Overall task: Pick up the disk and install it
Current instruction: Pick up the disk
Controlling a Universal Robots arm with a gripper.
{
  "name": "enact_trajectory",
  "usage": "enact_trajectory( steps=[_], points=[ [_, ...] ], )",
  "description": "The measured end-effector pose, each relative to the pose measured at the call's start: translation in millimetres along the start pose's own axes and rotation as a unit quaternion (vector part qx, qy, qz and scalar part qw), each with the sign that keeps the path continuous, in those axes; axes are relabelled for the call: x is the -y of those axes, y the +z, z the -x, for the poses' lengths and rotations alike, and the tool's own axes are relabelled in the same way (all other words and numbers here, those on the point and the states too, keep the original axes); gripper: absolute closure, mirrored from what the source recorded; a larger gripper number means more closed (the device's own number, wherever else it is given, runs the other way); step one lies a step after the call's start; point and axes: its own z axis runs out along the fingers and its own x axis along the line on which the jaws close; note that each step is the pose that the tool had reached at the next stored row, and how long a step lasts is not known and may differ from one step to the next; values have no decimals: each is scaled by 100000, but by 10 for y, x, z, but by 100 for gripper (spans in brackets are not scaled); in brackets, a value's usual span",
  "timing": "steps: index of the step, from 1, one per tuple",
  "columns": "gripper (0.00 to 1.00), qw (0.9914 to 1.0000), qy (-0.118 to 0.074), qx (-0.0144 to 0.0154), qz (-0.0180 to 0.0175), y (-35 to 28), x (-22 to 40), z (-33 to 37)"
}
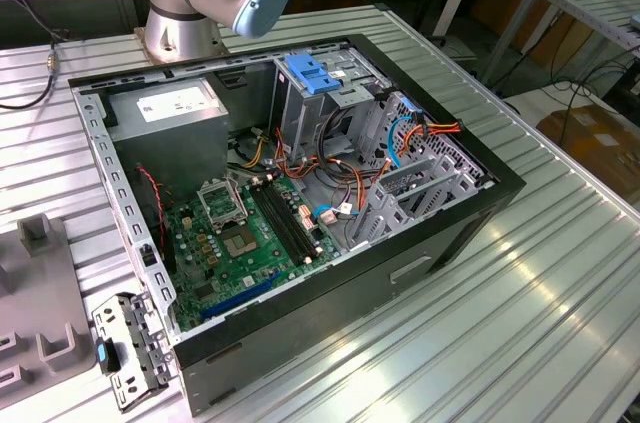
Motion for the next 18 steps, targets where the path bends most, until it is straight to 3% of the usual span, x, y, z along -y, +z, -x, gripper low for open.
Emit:
enact_trajectory(
  steps=[11, 18],
  points=[
    [63, 100000, 0, -119, -11, -31, 0, 0],
    [63, 99996, 9, -917, -40, -149, -1, 0]
  ],
)
